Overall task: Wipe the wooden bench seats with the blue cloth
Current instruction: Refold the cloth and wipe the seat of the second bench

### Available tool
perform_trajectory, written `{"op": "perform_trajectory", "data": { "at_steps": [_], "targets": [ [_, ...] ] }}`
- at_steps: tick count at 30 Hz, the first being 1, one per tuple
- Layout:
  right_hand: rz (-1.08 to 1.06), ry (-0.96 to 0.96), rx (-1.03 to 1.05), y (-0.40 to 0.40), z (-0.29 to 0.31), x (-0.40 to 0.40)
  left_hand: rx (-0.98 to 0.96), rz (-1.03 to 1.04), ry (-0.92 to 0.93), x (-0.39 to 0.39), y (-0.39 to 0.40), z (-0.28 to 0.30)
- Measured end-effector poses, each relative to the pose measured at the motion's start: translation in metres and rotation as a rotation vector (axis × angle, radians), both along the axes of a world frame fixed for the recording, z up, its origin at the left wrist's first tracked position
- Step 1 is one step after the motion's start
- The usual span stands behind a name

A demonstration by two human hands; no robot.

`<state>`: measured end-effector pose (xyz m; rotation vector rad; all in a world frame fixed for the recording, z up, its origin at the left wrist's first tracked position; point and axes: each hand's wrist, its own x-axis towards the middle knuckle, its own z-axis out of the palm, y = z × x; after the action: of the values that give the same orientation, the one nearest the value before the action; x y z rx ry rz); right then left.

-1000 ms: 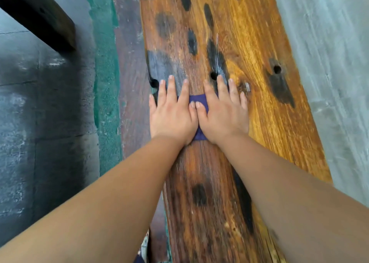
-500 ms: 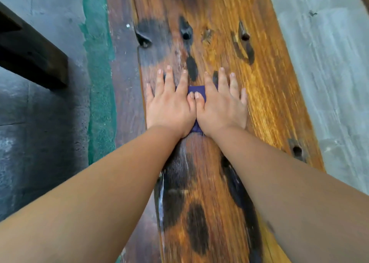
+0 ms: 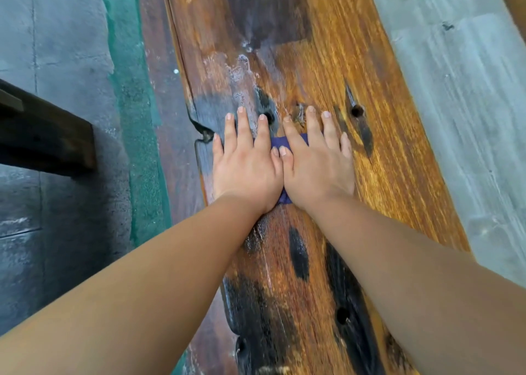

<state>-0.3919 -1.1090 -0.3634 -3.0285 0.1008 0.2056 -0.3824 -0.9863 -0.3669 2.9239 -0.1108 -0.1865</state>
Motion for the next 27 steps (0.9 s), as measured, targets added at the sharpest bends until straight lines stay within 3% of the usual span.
{"op": "perform_trajectory", "data": {
  "at_steps": [17, 21, 27],
  "targets": [
    [-0.029, -0.075, 0.035, 0.001, -0.004, -0.003, -0.007, -0.005, -0.059, -0.005, 0.001, 0.000],
    [-0.024, -0.078, 0.066, 0.002, -0.001, -0.037, -0.011, 0.037, -0.064, -0.040, 0.002, 0.002],
    [0.000, -0.016, 0.104, 0.015, 0.008, -0.143, -0.010, 0.079, -0.032, -0.151, 0.014, 0.007]
  ]
}}
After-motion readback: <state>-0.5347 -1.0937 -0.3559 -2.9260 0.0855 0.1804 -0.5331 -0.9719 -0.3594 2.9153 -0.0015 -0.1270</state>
